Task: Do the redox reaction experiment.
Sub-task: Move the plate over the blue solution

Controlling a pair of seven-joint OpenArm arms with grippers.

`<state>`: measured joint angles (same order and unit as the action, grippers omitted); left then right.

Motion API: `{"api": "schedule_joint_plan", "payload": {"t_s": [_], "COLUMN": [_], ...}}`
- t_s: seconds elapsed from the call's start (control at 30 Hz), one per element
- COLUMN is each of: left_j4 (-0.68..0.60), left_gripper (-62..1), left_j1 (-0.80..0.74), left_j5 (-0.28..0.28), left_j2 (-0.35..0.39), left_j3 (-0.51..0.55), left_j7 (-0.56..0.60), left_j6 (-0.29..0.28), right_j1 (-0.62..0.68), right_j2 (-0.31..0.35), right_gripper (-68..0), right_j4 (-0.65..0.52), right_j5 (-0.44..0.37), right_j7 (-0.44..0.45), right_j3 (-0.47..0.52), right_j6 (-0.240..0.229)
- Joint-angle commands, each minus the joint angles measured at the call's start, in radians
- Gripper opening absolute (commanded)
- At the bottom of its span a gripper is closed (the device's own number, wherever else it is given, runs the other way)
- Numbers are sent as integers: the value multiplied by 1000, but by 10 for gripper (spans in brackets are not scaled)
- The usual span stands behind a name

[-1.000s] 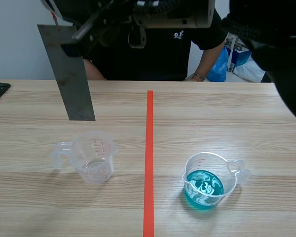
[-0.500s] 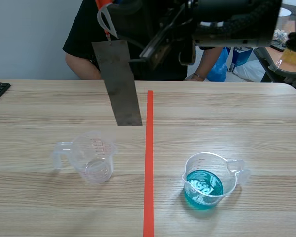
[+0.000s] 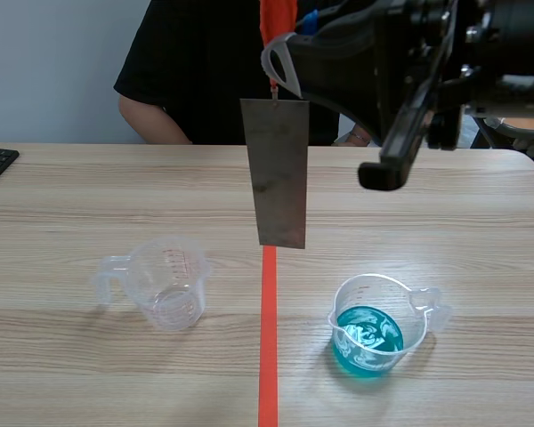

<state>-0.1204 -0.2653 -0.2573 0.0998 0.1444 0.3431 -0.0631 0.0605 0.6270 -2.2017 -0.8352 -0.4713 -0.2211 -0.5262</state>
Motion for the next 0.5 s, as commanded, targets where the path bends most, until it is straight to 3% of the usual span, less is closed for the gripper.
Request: {"api": "schedule_joint_plan", "payload": {"t_s": [0.0, 0.47], "left_j4": [-11, -11], "left_gripper": [-567, -567], "left_j1": [3, 3], "left_j5": [2, 2], "left_j2": [0, 0], "left_j3": [2, 2], "left_j7": [4, 4], "left_j6": [-2, -2], "right_j1": [15, 288], "right_j2": [17, 35], "right_gripper": [-669, -669], "right_j4": [-19, -60], "right_j5": [-11, -56], "right_j7": [28, 64], "right_j3": [31, 349], "right_j6": [-6, -105]}}
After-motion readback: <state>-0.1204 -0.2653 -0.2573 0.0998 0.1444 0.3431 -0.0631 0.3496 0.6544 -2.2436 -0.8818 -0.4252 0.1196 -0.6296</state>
